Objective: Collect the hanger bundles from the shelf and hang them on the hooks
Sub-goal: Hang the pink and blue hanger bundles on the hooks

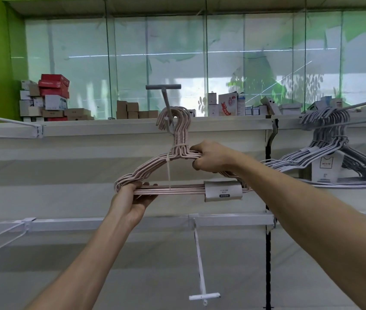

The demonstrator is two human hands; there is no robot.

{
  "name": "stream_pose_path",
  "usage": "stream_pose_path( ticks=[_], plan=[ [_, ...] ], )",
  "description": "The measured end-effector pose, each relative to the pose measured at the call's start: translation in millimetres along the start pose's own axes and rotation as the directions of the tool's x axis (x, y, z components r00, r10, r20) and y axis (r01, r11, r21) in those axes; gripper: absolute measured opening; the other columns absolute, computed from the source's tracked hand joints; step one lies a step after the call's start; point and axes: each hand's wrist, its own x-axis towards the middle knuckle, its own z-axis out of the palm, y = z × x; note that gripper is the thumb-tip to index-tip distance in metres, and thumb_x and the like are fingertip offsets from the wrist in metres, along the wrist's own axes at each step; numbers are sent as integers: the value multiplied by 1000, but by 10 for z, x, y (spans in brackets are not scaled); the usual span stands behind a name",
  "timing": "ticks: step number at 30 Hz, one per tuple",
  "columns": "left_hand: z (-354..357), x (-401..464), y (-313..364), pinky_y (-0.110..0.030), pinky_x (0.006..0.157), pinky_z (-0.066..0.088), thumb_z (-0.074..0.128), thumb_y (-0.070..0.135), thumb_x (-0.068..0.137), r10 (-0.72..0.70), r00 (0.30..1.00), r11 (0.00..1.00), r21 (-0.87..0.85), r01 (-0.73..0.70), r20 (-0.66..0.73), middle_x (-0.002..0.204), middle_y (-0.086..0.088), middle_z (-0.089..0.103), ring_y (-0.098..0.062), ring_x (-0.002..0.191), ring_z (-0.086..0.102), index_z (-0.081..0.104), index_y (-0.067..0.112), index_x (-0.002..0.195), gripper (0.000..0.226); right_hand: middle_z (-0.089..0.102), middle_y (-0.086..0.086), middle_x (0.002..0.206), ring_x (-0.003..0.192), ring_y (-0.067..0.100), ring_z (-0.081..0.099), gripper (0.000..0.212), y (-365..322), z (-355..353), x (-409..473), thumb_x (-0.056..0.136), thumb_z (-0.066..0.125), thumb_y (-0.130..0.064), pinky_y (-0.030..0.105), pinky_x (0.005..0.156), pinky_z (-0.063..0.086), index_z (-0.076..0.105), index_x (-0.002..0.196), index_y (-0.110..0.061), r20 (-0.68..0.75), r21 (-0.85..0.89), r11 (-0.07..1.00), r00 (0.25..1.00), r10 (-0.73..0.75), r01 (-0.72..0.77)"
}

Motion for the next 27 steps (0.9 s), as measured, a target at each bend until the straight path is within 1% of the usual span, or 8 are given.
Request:
stream_pose_path(
  ticks=[3,6,9,11,13,16,19,27],
  plan=[
    [-104,12,-58,-48,78,56,57,-7,91,85,996,989,126,-83,-7,88,-15,61,-29,83,62,59,2,100,13,59,1,77,71,19,53,7,2,10,-30,86,56,-10,27,57,39,62,90,-13,-7,-47,999,1000,-10,10],
    [-269,5,-29,-40,85,53,75,1,81,328,944,823,479,-306,40,114,-8,60,-23,96,61,40,16,142,72,68,0,93,84,20,60,27,26,36,-74,87,59,-11,28,71,48,67,112,-18,-90,-46,998,995,-37,33],
    [-346,-47,171,-41,102,46,80,9,75,561,779,307,804,-510,280,138,-4,49,-22,119,54,40,26,145,82,72,-4,101,88,18,63,36,39,60,-98,85,64,-19,39,84,55,65,120,-27,-178,-63,997,983,-52,42],
    [-351,-57,289,-37,105,42,75,9,77,531,664,-38,798,-601,526,143,-3,47,-21,128,48,43,24,145,77,70,-5,98,85,18,62,30,37,95,-111,86,62,-24,44,81,55,64,115,-30,-192,-115,993,980,-58,36],
    [-302,-64,355,-35,105,40,70,9,79,428,587,-221,709,-669,687,146,1,47,-20,132,46,42,24,147,75,68,1,103,87,21,61,27,16,148,-139,90,56,-23,46,80,55,58,117,-27,-179,-194,981,983,-50,15],
    [-182,-59,370,-39,107,42,67,14,85,280,543,-317,610,-726,792,147,5,47,-18,132,47,37,27,150,72,65,9,107,89,28,60,28,-8,204,-178,95,49,-17,47,80,54,53,122,-21,-170,-234,972,985,-41,0],
    [-74,-24,357,-42,106,43,64,20,89,193,564,-344,594,-727,803,149,7,46,-18,132,47,31,31,152,72,65,12,107,88,30,60,26,-45,213,-194,96,48,-14,46,79,53,53,121,-17,-152,-207,978,988,-25,-7],
    [-60,-39,354,-49,93,47,50,12,97,255,496,-468,555,-688,830,136,1,58,-30,118,55,39,30,147,55,59,7,96,85,27,54,21,-106,237,-244,96,51,-11,32,69,37,55,116,-17,-140,-134,990,990,13,-32]
  ],
)
